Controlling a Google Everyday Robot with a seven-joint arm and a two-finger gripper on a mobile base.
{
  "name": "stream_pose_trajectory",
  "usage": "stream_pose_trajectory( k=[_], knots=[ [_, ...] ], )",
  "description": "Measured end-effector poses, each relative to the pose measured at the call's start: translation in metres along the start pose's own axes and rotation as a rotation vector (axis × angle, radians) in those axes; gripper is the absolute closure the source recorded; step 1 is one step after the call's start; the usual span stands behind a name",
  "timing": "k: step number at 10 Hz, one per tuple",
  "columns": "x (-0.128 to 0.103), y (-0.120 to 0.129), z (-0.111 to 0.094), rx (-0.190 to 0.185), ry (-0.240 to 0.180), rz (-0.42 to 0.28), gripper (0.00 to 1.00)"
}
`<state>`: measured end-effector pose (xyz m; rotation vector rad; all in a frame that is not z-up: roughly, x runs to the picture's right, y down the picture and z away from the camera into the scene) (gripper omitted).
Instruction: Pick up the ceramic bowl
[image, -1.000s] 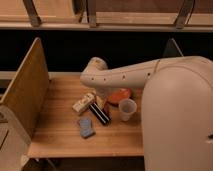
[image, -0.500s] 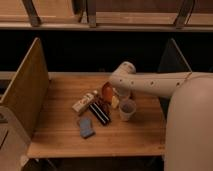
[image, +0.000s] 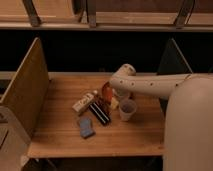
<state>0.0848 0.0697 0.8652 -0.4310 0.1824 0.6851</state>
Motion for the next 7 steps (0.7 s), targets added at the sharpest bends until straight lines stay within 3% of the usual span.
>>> stream_pose_trajectory(
  k=[2,6,7],
  knots=[
    [-0.01,0.007,0.018,-0.038,-0.013,-0.038,0.2],
    [-0.019,0.003,0.037,-0.068,-0.022,-0.104,0.2],
    [-0.019,0.004,0.046,-0.093,-0.025,-0.127,0.2]
  ],
)
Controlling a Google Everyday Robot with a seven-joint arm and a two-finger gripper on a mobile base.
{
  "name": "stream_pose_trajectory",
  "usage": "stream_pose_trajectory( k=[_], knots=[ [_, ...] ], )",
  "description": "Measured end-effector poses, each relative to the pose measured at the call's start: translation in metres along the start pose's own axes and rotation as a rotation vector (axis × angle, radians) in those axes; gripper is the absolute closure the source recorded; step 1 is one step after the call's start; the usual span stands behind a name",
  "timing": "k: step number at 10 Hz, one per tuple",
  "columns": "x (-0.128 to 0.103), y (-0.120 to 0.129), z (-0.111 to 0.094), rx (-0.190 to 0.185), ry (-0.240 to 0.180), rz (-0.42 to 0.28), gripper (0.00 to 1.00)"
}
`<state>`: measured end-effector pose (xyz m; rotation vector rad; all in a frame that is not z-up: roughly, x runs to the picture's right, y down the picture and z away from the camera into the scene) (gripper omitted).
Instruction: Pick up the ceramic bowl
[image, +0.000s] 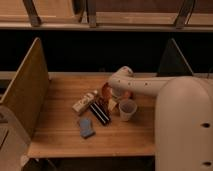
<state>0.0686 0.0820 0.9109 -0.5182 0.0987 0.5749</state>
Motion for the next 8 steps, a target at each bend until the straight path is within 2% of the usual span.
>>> stream_pose_trajectory(
  k=[2,3,5,8],
  knots=[
    [-0.002,0.001,0.017,-0.052,-0.014,-0.025,0.2],
    [-0.002,0.0,0.024,-0.075,-0.021,-0.033,0.23],
    [-0.001,-0.009,0.03,-0.088,-0.026,-0.038,0.42],
    [-0.003,-0.029,0.017,-0.056,-0.028,-0.048,0.74]
  ],
)
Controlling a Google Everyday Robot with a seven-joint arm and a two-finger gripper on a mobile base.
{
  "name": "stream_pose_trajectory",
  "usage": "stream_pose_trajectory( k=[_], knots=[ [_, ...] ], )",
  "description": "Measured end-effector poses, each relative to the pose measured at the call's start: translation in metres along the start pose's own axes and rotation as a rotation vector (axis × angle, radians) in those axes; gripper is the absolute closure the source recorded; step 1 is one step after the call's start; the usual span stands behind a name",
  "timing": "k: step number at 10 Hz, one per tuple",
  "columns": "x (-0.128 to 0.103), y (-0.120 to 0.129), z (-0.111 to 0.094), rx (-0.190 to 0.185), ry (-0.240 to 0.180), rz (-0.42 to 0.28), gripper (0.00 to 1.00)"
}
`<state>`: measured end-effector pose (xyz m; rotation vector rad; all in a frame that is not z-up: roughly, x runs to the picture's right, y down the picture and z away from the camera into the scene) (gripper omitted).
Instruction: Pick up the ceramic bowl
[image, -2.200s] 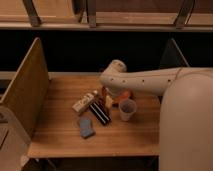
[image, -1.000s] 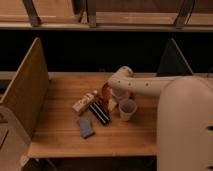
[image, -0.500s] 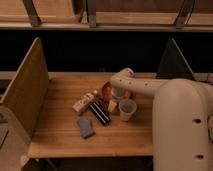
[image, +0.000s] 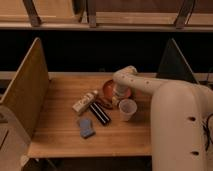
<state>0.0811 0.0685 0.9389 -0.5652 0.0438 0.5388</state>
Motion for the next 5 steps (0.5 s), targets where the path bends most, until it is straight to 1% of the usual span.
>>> stream_pose_trajectory(
  k=[1,2,3,4,5],
  knots=[
    [-0.001,-0.003,-0.004,0.007,-0.002,-0.003,0.82],
    [-0.005,-0.005,-0.01,0.018,-0.008,-0.008,0.94],
    [-0.009,-0.007,-0.016,0.029,-0.014,-0.01,0.98],
    [-0.013,-0.011,-0.023,0.048,-0.019,-0.011,1.0],
    [-0.017,-0.016,-0.033,0.075,-0.025,-0.008,1.0]
  ],
)
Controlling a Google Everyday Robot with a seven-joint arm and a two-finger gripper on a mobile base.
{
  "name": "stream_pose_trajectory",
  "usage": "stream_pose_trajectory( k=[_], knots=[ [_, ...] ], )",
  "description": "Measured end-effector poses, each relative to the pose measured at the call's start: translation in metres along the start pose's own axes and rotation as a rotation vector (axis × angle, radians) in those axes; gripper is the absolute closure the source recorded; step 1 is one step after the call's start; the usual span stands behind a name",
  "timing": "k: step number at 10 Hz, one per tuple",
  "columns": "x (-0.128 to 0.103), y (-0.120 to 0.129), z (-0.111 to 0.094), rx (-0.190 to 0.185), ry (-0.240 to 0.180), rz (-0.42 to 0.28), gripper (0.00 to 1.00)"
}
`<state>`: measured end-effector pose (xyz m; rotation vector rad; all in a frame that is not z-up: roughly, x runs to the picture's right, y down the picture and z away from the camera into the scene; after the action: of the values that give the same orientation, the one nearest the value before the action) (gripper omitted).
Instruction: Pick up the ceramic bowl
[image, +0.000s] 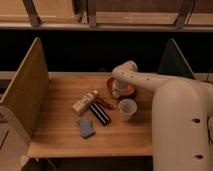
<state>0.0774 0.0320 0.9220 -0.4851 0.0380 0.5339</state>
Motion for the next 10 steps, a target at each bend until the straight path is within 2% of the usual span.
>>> stream_pose_trajectory(
  k=[2,4,6,10],
  knots=[
    [-0.001,-0.007,-0.019,0.049,-0.002,0.025,1.0],
    [0.009,-0.008,-0.04,0.095,0.01,0.073,1.0],
    [0.014,-0.006,-0.055,0.126,0.021,0.102,1.0],
    [-0.01,0.016,-0.072,0.134,0.038,0.058,1.0]
  ],
)
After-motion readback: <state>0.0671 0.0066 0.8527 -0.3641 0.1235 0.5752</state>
